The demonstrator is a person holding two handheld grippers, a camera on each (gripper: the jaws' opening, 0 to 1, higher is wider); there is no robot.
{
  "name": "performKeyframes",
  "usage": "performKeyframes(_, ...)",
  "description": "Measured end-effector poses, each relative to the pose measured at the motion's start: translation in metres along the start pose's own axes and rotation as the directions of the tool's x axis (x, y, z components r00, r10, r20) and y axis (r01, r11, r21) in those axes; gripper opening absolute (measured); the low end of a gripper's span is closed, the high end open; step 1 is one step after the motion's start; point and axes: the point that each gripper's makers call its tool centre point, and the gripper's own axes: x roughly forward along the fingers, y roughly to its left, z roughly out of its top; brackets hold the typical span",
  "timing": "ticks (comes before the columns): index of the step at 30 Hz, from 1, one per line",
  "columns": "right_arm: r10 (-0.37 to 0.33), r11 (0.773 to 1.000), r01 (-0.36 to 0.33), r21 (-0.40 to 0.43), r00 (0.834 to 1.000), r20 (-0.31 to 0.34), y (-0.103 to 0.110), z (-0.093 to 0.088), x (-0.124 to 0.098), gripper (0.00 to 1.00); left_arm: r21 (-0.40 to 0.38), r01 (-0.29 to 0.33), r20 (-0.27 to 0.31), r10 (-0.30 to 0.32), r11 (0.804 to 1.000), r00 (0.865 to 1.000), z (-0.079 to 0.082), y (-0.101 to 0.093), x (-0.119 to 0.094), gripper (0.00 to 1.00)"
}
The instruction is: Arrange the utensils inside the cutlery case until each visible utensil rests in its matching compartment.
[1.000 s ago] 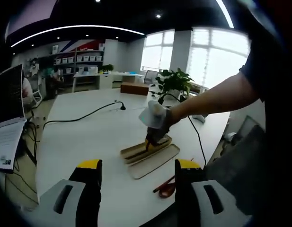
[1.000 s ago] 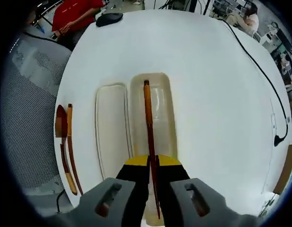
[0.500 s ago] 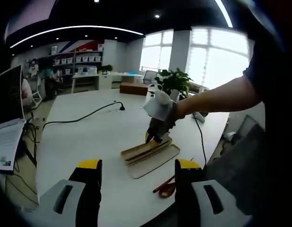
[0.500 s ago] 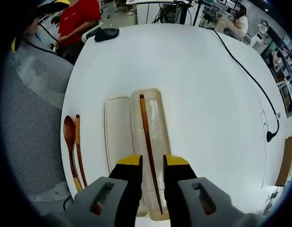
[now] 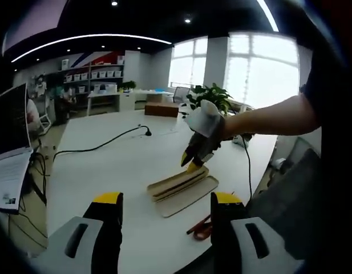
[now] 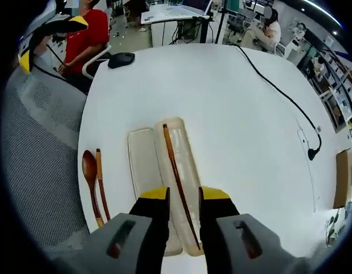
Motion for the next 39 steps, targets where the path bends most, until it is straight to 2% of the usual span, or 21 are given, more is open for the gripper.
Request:
performKeyframes(4, -0.030, 0.998, 0.028, 0.048, 0.999, 0.038, -0.001, 0.001, -0.011, 0.19, 0.005, -0.002, 0.005, 0.002, 1.000, 1.000, 0.001, 0.000, -0.001, 0.64)
performKeyframes(6, -0.049, 0.998, 0.046, 0.046, 0.997, 0.055, -0.001, 0.002, -0.017, 0.21, 0.009, -0.003, 0.005, 0.003, 1.000, 1.000, 0.001, 0.000, -0.001, 0.64)
performKeyframes(13, -0.095, 0.991, 0.083, 0.108, 0.989, 0.111, 0.003, 0.003, -0.037, 0.21, 0.023, 0.003, -0.002, -0.003, 1.000, 1.000, 0.000, -0.001, 0.000, 0.64)
performKeyframes(16, -0.106, 0.989, 0.093, 0.115, 0.988, 0.112, 0.006, 0.000, -0.041, 0.21, 0.022, 0.001, 0.003, -0.001, 1.000, 1.000, 0.001, 0.000, -0.001, 0.64)
performKeyframes(20, -0.159, 0.981, 0.142, 0.131, 0.978, 0.134, 0.010, 0.001, -0.055, 0.21, 0.021, 0.003, 0.004, -0.003, 1.000, 1.000, 0.001, -0.001, -0.001, 0.64)
performKeyframes(30, -0.206, 0.969, 0.178, 0.171, 0.965, 0.163, 0.022, -0.005, -0.080, 0.23, 0.029, 0.005, 0.011, -0.005, 1.000, 1.000, 0.003, -0.002, -0.003, 0.64)
performKeyframes(39, -0.236, 0.955, 0.192, 0.227, 0.954, 0.186, 0.035, -0.012, -0.092, 0.23, 0.045, 0.022, 0.015, -0.023, 0.999, 1.000, 0.004, -0.007, -0.003, 0.65)
